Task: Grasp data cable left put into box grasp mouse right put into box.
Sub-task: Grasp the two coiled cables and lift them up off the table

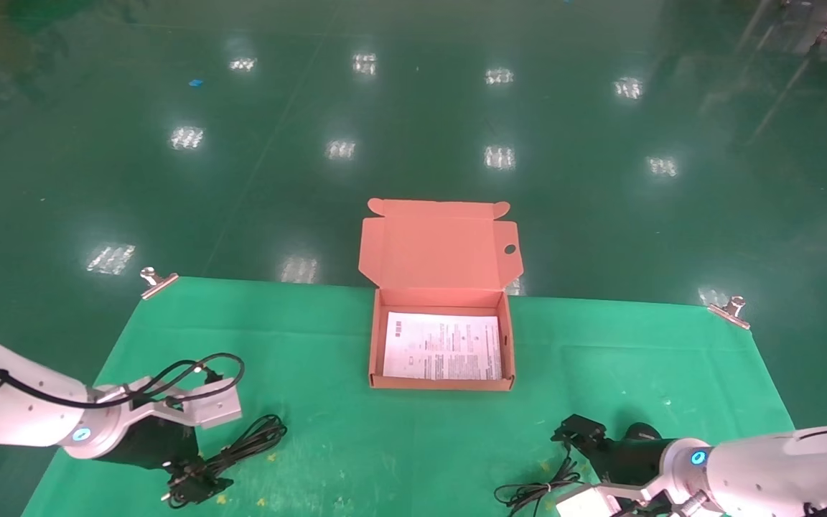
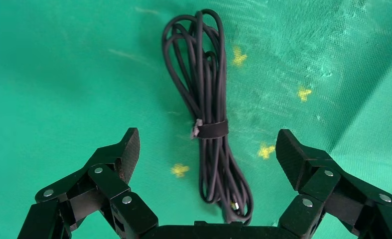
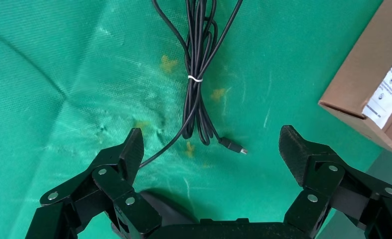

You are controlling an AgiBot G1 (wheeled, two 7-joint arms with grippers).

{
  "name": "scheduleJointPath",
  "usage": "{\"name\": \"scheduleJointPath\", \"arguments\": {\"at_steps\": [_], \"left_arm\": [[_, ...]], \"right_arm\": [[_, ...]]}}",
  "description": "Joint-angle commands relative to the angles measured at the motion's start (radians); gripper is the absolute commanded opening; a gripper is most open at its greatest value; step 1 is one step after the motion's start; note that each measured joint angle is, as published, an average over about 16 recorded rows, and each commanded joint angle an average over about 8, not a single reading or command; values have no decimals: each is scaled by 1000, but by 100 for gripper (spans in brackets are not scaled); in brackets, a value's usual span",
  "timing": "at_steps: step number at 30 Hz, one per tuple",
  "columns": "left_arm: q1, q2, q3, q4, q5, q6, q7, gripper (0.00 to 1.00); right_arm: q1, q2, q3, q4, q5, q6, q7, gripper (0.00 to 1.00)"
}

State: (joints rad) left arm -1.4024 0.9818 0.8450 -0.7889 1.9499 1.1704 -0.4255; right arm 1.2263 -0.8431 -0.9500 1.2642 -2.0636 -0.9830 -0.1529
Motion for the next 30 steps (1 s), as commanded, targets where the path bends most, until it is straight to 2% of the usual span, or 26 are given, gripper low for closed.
{"name": "scheduleJointPath", "arguments": {"at_steps": [1, 5, 6, 13, 14, 30], "left_arm": [[2, 9, 0, 31, -2, -8, 8, 100], [-2, 23, -2, 71, -7, -23, 37, 100], [-3, 26, -2, 78, -8, -27, 45, 92], [-1, 39, 2, 115, 0, -51, 80, 4], [-1, 40, 3, 118, 2, -53, 82, 0], [-1, 39, 3, 114, 0, -51, 80, 0]], "right_arm": [[-4, -11, -2, -15, -6, 9, 2, 100], [-6, -32, -6, -54, -13, 23, -4, 100], [-6, -37, -7, -64, -17, 27, -3, 93], [-14, -64, -11, -115, -48, 58, 9, 5], [-15, -66, -12, -117, -50, 60, 9, 0], [-15, -64, -11, -115, -48, 59, 10, 0]]}}
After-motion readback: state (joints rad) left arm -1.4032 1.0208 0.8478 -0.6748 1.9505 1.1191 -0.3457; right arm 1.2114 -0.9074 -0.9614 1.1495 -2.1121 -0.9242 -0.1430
